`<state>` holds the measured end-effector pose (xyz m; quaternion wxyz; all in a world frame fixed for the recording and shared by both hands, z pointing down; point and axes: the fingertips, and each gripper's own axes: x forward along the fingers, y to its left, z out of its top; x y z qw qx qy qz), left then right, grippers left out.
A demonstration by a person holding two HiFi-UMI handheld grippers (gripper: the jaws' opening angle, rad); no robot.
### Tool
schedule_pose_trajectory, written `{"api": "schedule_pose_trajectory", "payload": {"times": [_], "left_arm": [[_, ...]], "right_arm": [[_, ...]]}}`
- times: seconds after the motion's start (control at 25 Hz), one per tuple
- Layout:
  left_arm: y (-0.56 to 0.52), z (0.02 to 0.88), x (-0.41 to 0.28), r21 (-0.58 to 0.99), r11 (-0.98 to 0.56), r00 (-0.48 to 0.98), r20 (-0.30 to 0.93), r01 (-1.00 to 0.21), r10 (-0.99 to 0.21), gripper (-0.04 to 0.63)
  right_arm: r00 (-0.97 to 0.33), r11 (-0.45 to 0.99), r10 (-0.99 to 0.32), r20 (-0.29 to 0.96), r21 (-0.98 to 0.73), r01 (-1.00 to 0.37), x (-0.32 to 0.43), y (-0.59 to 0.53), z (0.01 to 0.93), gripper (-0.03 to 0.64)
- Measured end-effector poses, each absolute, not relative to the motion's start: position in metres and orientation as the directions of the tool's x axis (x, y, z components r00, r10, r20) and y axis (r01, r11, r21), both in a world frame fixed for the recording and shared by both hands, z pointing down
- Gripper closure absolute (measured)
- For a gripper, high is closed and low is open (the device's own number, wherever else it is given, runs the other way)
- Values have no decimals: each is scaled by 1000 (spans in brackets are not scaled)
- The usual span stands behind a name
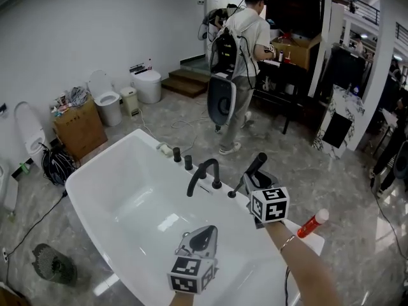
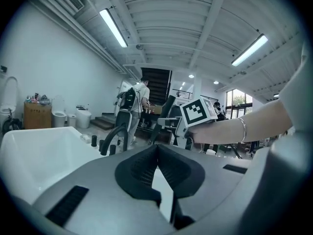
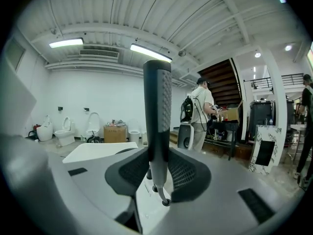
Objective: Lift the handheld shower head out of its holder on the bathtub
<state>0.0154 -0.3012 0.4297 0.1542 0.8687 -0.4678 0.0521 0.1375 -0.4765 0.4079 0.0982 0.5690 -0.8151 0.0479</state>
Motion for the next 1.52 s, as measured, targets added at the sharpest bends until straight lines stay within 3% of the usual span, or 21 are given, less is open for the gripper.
{"api": "schedule_pose_trajectory", "payload": {"times": [0.76,1.52], "left_arm": [[-207,334,26,161,-561,583,197,-812,-788,575],[-189,323,36,149,-552,572,188,-820,-798,575]], "right_arm": [[-351,371,-908,228,50,-927,120,-362,330,494],[-342,370,-907,247,74,-926,135,-344,330,494]]}}
